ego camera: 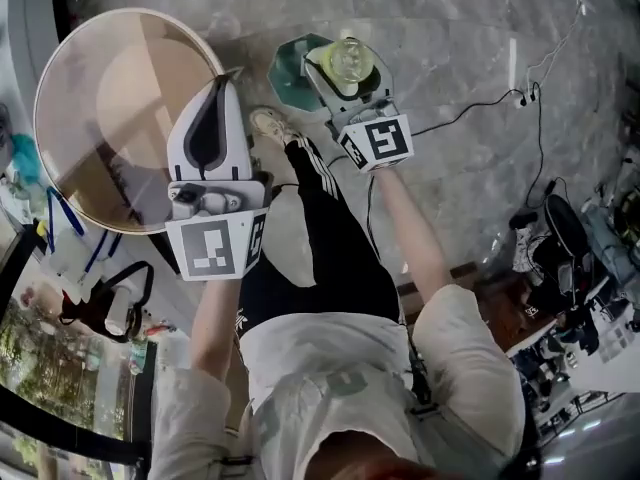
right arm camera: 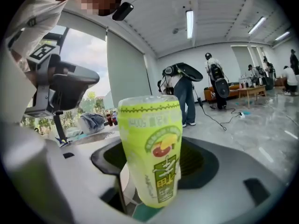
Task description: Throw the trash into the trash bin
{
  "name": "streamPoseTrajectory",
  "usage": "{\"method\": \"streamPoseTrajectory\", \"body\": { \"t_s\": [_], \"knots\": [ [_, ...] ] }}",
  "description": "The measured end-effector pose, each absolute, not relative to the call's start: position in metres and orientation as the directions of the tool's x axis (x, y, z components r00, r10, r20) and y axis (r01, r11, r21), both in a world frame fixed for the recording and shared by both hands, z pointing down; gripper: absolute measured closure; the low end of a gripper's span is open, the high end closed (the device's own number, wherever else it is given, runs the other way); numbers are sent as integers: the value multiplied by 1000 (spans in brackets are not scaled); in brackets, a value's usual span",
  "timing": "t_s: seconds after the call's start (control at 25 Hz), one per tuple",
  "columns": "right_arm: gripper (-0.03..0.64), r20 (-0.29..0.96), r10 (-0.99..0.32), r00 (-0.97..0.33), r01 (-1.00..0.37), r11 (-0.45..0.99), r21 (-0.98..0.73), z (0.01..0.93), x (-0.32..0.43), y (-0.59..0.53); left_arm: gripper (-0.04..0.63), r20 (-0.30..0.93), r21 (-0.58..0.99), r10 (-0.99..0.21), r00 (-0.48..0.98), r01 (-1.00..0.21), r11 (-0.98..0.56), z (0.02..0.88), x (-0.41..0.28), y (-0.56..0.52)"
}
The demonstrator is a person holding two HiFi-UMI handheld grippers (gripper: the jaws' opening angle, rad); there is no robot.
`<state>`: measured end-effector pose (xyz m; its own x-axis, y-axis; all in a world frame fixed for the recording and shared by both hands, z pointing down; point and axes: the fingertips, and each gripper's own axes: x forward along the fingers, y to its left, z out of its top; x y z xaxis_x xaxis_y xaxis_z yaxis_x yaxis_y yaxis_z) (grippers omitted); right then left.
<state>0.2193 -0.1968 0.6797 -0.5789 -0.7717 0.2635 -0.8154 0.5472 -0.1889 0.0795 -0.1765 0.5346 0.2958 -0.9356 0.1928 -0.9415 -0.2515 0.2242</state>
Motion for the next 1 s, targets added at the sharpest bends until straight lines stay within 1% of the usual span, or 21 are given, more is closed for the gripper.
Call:
{"method": "streamPoseTrajectory", "body": {
  "t_s": [0.12, 0.24, 0.32, 0.44, 0.56, 0.72, 0.88, 1.0],
  "knots": [
    [319, 353, -724, -593, -804, 556, -211, 732, 214, -180, 583, 229, 224, -924, 308, -940, -258, 569, 85, -169],
    [288, 447, -669, -594, -797, 563, -217, 764, 216, -161, 583, 248, 233, -925, 287, -945, -231, 578, 87, -163],
    [267, 482, -645, -593, -792, 576, -204, 771, 219, -153, 584, 244, 230, -929, 278, -947, -223, 572, 87, -162],
    [264, 492, -620, -611, -776, 592, -218, 761, 215, -155, 583, 222, 209, -940, 261, -954, -215, 552, 80, -163],
    [262, 453, -616, -644, -753, 615, -234, 721, 201, -165, 583, 184, 184, -957, 224, -964, -191, 513, 67, -168],
    [264, 361, -621, -696, -714, 652, -254, 631, 179, -178, 583, 115, 187, -980, 161, -973, -138, 437, 51, -169],
    [265, 280, -629, -726, -682, 712, -168, 532, 151, -218, 583, 14, 193, -990, 143, -971, -138, 365, 46, -187],
    [265, 163, -648, -744, -667, 736, -116, 445, 137, -241, 583, -64, 178, -990, 126, -975, -136, 311, 43, -196]
  ]
}}
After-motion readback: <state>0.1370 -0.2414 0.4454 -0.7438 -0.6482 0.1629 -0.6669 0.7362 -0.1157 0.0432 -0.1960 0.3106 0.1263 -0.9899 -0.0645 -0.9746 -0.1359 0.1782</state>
